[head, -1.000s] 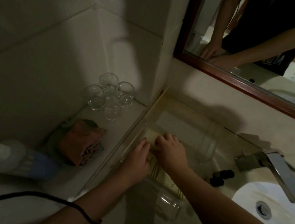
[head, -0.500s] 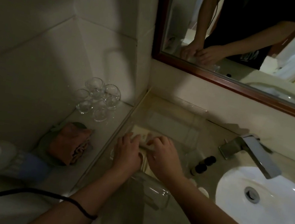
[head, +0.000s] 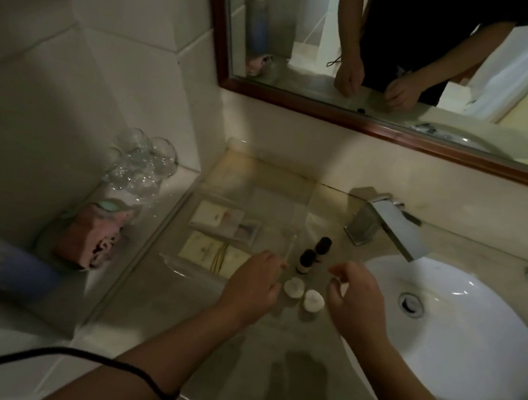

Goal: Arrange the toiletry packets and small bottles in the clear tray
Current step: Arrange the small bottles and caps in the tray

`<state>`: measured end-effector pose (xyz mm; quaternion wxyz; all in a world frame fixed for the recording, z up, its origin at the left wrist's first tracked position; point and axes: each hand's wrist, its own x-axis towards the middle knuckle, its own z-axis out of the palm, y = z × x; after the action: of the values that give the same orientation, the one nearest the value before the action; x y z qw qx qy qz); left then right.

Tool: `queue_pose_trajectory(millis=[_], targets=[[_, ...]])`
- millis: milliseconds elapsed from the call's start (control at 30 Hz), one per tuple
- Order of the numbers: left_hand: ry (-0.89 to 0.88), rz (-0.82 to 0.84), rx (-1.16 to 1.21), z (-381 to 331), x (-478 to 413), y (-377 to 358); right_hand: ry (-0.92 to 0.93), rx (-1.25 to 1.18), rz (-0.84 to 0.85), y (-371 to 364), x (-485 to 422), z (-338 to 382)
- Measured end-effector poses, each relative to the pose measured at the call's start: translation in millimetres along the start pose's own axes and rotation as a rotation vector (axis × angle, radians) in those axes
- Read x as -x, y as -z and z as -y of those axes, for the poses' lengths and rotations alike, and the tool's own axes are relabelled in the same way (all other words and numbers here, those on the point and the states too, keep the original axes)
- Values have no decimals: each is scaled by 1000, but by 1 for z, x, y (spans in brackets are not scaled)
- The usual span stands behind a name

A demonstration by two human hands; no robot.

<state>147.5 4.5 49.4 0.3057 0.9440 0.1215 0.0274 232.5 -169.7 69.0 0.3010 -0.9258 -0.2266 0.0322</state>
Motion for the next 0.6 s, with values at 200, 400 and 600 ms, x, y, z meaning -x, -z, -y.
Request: queue_pose_trajectory(millis=[200, 400, 600], targets=[[49, 136, -116, -20, -4, -32, -101, 140, 279, -23, 18, -31], [143, 137, -325, -34, -16, -49, -67, 154, 384, -47, 10, -36], [233, 111, -377, -41, -20, -60, 12, 228, 368, -58, 3, -41]])
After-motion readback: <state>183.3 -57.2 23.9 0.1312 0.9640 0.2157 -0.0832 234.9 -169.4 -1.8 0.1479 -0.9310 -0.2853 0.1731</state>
